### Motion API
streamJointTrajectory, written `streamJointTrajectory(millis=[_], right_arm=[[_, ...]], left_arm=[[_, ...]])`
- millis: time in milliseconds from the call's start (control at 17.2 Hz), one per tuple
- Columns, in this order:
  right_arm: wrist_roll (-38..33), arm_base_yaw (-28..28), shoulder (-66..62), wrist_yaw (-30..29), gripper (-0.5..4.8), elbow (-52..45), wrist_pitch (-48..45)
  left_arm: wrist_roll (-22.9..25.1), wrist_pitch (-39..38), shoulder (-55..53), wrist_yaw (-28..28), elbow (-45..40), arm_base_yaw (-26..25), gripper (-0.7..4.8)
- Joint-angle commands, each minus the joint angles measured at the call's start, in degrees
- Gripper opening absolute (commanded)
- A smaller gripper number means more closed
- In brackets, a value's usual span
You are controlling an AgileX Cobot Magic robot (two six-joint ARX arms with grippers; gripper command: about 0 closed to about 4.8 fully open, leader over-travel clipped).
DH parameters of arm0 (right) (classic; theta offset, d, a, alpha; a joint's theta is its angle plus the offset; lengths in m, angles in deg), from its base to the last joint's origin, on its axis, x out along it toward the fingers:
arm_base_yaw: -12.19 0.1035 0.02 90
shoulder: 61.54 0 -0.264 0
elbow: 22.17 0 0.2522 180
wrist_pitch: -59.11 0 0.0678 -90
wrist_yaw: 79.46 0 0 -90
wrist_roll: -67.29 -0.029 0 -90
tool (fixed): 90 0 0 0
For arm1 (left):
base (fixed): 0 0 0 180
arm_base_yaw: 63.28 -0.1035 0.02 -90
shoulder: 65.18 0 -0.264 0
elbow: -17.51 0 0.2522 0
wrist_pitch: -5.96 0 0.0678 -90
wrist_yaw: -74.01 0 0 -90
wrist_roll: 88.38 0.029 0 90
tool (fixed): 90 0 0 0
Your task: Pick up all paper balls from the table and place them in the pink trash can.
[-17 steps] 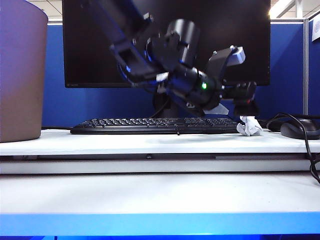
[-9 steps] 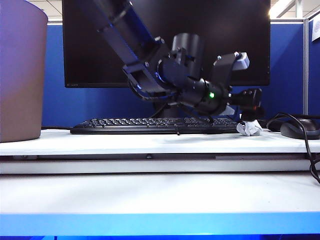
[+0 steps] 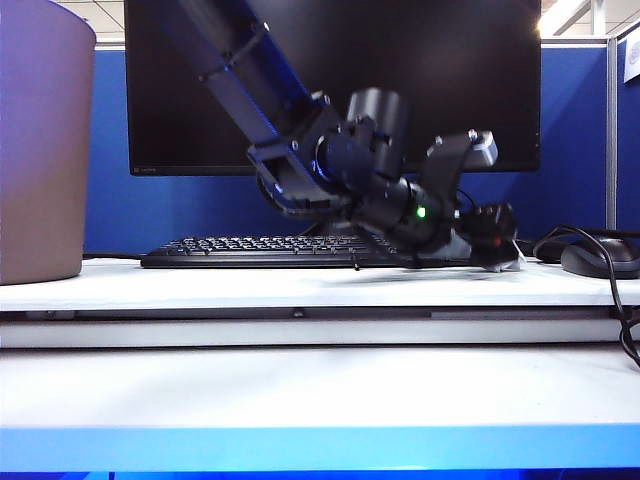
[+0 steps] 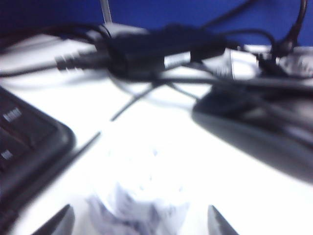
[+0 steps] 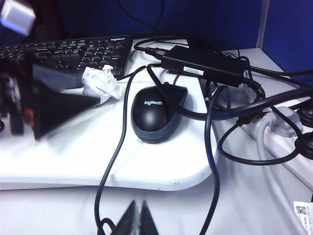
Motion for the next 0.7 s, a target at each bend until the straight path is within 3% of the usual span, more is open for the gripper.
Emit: streamJointTrajectory(millis=[58, 699], right_arm=[[0.2, 0.0, 0.1, 0.0, -0.05, -0.1, -0.8], [0.2, 0.0, 0.1, 0.0, -0.05, -0.1, -0.8]], left_arm=[[-0.2, 1.1, 0.0, -1.8, 0.2, 0.1, 3.58], [-1.1, 3.6, -1.0, -3.5, 0.2, 0.1, 3.58]])
